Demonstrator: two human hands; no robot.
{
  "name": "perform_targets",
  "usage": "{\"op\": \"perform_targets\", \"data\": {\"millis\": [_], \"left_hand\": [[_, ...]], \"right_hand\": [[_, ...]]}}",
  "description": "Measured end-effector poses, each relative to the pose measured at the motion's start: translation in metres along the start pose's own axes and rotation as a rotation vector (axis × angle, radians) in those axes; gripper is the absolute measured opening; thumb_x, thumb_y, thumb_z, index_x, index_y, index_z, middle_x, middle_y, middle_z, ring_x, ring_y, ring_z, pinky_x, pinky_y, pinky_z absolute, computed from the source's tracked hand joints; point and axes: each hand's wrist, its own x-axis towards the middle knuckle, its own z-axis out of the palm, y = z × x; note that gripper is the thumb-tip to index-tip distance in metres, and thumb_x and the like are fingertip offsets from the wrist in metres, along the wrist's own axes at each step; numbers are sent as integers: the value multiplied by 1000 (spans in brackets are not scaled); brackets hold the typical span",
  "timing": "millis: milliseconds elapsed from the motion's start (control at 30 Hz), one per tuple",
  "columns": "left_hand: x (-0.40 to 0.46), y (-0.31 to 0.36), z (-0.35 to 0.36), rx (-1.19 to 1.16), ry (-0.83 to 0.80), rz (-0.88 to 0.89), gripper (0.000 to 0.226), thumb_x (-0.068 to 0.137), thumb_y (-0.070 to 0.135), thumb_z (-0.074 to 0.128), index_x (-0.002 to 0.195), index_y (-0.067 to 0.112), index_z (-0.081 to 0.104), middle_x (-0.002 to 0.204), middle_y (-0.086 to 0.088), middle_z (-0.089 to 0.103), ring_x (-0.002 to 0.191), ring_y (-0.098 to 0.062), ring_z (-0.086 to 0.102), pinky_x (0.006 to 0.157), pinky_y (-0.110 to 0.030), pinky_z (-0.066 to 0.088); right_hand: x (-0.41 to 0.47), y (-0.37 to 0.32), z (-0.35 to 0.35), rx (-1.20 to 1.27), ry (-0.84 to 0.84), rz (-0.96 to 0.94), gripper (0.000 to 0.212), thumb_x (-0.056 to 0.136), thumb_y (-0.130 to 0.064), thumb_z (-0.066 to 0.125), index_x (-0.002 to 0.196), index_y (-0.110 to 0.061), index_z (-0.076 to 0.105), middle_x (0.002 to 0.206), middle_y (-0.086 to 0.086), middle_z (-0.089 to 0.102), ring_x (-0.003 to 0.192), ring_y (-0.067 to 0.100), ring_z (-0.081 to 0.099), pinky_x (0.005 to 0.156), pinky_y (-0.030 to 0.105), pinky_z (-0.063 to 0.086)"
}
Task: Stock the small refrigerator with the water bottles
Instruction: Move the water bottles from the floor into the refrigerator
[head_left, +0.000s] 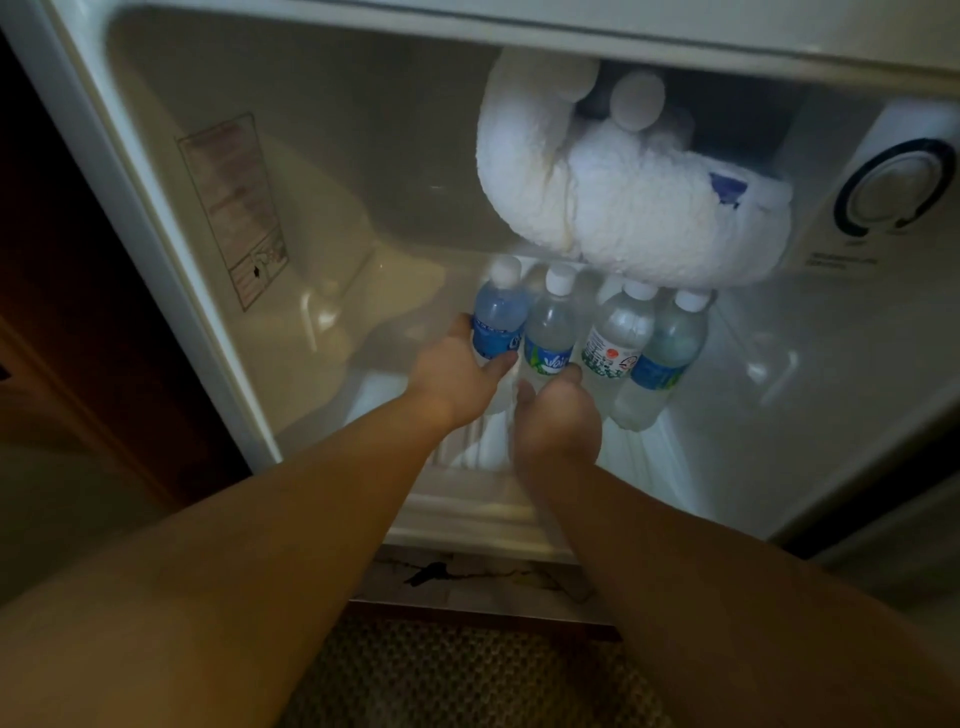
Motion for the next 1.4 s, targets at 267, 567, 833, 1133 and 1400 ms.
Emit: {"op": "perform_targets", "data": {"millis": [267, 567, 833, 1133, 1400], "left_hand": [[-6, 1, 2, -26, 7, -2, 61, 97, 42, 70, 146, 14, 44, 134, -10, 65, 120, -33, 64, 86, -29, 44], [-12, 4, -4, -20, 48, -7, 65, 95, 44, 72, 149, 21, 43, 134, -6, 67, 119, -29, 66, 83, -28, 44], [-16, 5, -1, -32, 53, 4, 72, 93, 46, 75, 151, 22, 39, 130, -8, 68, 120, -29, 66, 87, -32, 50], [-16, -9, -5, -9, 73, -27, 82, 92, 53, 72, 158, 24, 32, 136, -11, 66, 123, -29, 66, 89, -33, 51], [-95, -13, -66, 91, 24, 174, 57, 98, 41, 68, 149, 27, 46, 129, -5, 66, 112, -20, 67, 98, -36, 56]], "right_hand": [[-6, 2, 1, 37, 13, -18, 48, 100, -32, 63, 134, -3, 46, 116, 16, 68, 104, 32, 68, 79, 36, 51], [-21, -2, -2, 219, 73, 12, 60, 94, -20, 69, 140, -3, 34, 102, 12, 67, 91, 31, 70, 75, 39, 57], [-26, 12, -1, 136, -36, -41, 22, 95, -23, 63, 109, -14, 50, 103, 7, 61, 86, 24, 62, 68, 31, 43], [-36, 18, 13, -86, -120, -196, 20, 96, -30, 57, 100, -11, 60, 98, 7, 61, 90, 25, 62, 79, 43, 57], [-89, -13, 9, -66, -250, -847, 25, 90, -36, 55, 99, -15, 65, 83, 4, 69, 74, 24, 68, 58, 34, 54]]}}
